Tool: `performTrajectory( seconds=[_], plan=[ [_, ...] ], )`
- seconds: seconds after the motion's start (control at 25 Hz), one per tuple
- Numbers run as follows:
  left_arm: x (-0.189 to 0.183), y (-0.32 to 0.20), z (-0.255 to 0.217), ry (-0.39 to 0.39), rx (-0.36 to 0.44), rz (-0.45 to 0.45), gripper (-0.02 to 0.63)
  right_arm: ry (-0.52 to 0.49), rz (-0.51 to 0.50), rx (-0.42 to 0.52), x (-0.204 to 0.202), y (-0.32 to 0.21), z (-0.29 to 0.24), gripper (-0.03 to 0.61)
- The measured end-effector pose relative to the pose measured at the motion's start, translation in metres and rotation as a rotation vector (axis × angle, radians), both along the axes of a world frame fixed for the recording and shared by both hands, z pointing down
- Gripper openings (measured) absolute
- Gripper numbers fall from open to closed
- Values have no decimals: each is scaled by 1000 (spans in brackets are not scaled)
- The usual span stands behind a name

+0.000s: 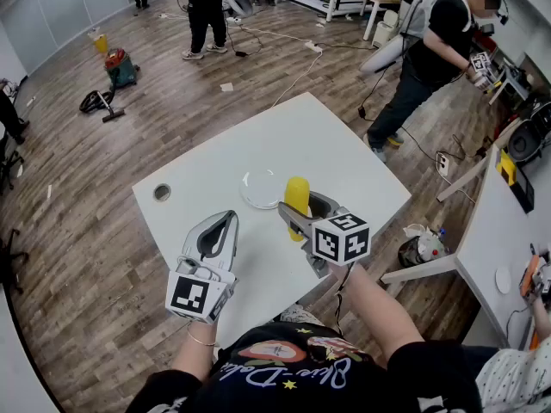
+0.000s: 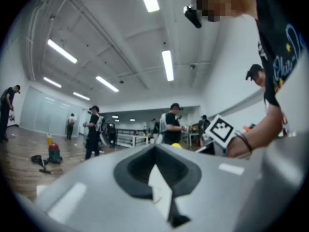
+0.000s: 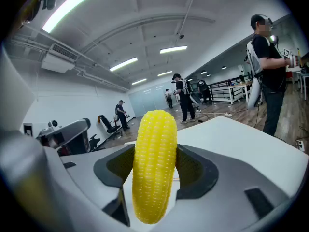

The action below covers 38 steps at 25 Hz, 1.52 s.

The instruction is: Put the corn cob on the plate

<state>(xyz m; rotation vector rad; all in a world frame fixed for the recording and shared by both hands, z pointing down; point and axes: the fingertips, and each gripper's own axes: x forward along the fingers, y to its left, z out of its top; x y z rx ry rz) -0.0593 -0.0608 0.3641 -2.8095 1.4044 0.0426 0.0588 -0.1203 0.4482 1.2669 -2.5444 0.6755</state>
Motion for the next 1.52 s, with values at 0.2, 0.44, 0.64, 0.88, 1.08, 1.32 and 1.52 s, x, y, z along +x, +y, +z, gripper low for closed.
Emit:
performTrajectory(
  seconds=[0.2, 0.44, 0.64, 0.88, 1.08, 1.32, 1.52],
  plan=[
    [-5, -35, 14, 2, -33, -18, -9, 58, -43, -148, -16, -75, 45, 268],
    [-16, -51, 26, 17, -81, -66, -9, 205, -130, -300, -34, -129, 100, 265],
    [-28, -55, 42, 21, -120, -120, -9, 248, -189, -431, -49, -154, 132, 264],
    [-46, -57, 52, 16, -142, -169, -9, 351, -230, -456, -63, -168, 155, 264],
    [-58, -55, 56, 12, -156, -196, -9, 374, -230, -448, -72, -171, 165, 262],
    [-58, -57, 57, 13, -156, -191, -9, 377, -244, -366, -79, -171, 165, 262],
    [-58, -51, 57, 2, -162, -183, -9, 359, -244, -260, -78, -161, 157, 264]
  ],
)
